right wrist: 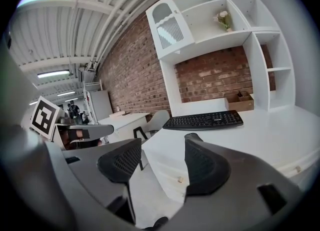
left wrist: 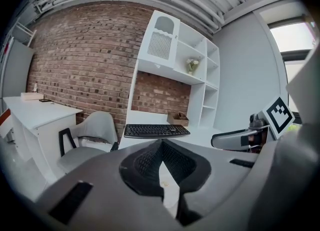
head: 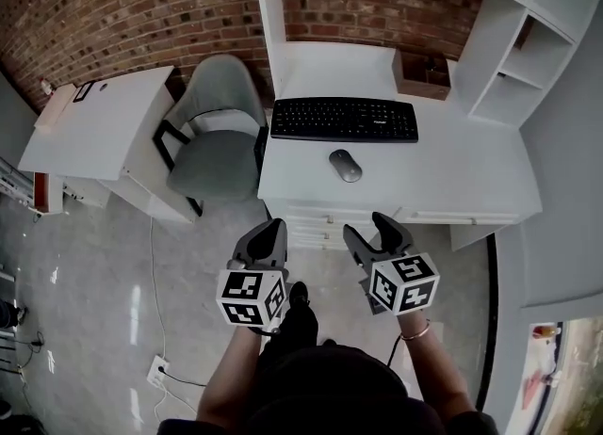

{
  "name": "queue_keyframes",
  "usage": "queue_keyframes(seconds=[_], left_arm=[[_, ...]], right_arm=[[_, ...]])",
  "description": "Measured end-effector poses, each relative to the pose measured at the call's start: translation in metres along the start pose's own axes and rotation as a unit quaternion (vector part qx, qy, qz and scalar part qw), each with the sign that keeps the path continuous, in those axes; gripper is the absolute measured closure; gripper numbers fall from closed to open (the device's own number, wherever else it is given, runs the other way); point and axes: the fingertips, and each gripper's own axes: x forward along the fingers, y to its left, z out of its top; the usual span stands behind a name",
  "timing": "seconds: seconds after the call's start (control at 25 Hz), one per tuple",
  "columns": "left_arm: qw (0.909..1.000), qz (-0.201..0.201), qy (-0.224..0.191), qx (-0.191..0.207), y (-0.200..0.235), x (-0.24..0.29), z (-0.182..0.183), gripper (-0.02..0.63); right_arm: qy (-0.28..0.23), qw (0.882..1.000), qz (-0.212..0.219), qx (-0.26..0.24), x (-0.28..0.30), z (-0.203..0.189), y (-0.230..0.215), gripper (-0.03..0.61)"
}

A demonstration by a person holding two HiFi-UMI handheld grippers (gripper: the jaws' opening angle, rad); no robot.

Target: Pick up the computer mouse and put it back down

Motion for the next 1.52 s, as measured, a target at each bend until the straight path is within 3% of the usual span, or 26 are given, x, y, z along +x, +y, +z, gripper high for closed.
queue_keyframes(seconds=[0.36,0.84,1.2,1.52], left_arm=[[0.9995,-0.024,0.015,0.012,0.048,0.066,0.018,0.604],[0.9973,-0.058,0.044,0.004,0.092,0.117,0.013,0.604],[0.9944,-0.086,0.061,0.004,0.095,0.142,0.009,0.604],[0.9922,-0.097,0.079,-0.004,0.088,0.161,0.003,0.604]], right_arm=[[0.037,0.999,-0.029,-0.009,0.073,0.017,-0.025,0.33],[0.072,0.994,-0.074,-0.031,0.135,0.028,-0.045,0.328],[0.105,0.988,-0.094,-0.06,0.15,0.022,-0.061,0.327],[0.137,0.985,-0.08,-0.071,0.168,0.011,-0.078,0.322]])
